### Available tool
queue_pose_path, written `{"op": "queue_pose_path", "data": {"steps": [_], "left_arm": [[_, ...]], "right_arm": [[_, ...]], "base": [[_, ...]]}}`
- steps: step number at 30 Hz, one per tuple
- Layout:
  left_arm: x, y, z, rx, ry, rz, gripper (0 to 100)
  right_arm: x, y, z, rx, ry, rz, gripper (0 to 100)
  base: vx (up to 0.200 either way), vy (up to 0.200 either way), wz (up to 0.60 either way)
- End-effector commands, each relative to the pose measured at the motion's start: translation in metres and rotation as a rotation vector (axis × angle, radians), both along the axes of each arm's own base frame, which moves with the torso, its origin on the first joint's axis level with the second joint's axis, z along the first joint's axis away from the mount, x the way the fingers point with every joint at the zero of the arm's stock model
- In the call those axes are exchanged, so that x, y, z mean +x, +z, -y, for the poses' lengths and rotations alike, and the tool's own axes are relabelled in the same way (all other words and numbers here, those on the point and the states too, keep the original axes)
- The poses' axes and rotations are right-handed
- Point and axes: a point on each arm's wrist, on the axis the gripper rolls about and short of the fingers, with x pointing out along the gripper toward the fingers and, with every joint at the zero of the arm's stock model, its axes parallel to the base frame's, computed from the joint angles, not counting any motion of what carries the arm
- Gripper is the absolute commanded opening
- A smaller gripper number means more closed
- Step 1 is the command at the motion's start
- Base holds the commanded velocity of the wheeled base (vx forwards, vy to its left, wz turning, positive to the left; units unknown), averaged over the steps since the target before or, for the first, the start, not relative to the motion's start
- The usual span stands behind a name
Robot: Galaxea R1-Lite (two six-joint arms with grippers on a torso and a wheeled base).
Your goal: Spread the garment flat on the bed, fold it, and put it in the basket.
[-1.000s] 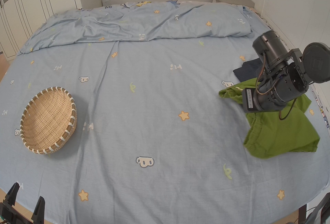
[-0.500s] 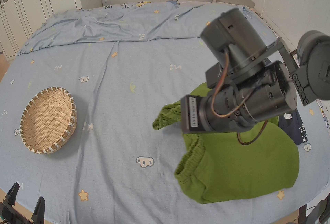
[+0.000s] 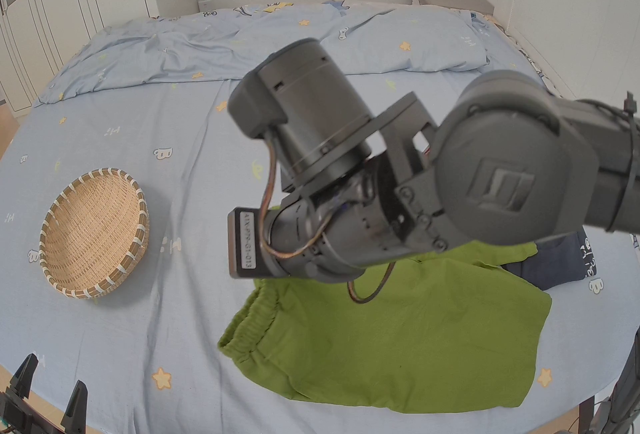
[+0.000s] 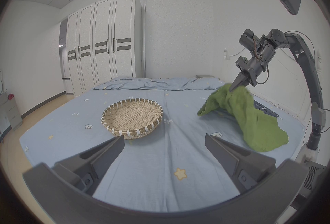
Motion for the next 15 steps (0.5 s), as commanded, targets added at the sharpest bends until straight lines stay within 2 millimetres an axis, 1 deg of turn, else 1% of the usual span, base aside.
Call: {"op": "queue_pose_path", "data": {"steps": [1,7,9,12,13,14,15], "left_arm": [[0.0,-0.005,0.0,0.002,0.0,0.0,100],[0.0,-0.005,0.0,0.002,0.0,0.0,100],[0.0,-0.005,0.0,0.002,0.002,0.0,100],[0.0,-0.005,0.0,0.005,0.002,0.005,100],[-0.001,-0.002,0.0,0.005,0.0,0.017,100],[-0.003,0.008,0.0,-0.01,-0.006,0.063,100],[-0.006,0.017,0.0,-0.017,-0.014,0.096,100]], "right_arm": [[0.0,-0.022,-0.015,-0.046,0.021,-0.023,100],[0.002,-0.036,-0.021,-0.083,0.025,-0.04,100],[0.003,-0.038,-0.021,-0.088,0.022,-0.045,100],[0.005,-0.034,-0.015,-0.091,0.003,-0.059,100],[0.006,-0.029,-0.01,-0.089,-0.004,-0.059,100],[0.006,-0.015,0.0,-0.065,-0.016,-0.048,100],[0.006,-0.011,0.006,-0.063,-0.023,-0.048,100]], "base": [[0.0,0.0,0.0],[0.0,0.0,0.0],[0.0,0.0,0.0],[0.0,0.0,0.0],[0.0,0.0,0.0],[0.0,0.0,0.0],[0.0,0.0,0.0]]}}
